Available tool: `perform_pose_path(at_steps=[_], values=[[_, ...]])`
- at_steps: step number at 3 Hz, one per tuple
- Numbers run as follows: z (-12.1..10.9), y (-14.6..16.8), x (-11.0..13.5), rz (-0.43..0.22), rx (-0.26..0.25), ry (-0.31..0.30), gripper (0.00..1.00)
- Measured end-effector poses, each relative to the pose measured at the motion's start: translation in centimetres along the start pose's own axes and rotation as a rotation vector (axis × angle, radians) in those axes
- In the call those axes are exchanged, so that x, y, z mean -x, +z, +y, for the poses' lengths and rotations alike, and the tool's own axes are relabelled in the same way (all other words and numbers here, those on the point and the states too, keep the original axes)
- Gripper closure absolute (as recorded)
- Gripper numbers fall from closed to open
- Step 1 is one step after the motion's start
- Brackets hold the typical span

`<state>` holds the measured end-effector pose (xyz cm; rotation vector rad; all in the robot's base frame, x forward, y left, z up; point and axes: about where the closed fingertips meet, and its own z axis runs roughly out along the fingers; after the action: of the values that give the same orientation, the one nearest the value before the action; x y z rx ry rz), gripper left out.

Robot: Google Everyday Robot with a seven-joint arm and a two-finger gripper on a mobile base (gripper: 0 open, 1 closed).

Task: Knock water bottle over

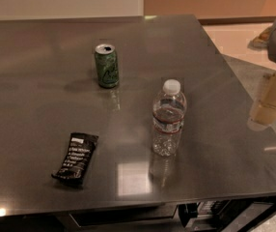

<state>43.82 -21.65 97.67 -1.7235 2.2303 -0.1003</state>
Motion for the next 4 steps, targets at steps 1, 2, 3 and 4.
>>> perform_pose_path(at_steps=[1,2,3,4], values=[[0.0,0.0,0.0,0.000,0.000,0.000,0.00],[0.0,-0.2,0.2,-0.007,0.006,-0.002,0.00],[0.5,0.3,1.6,-0.082,0.046,-0.016,0.00],[1.5,1.9,4.3,-0.223,0.124,-0.029,0.00]])
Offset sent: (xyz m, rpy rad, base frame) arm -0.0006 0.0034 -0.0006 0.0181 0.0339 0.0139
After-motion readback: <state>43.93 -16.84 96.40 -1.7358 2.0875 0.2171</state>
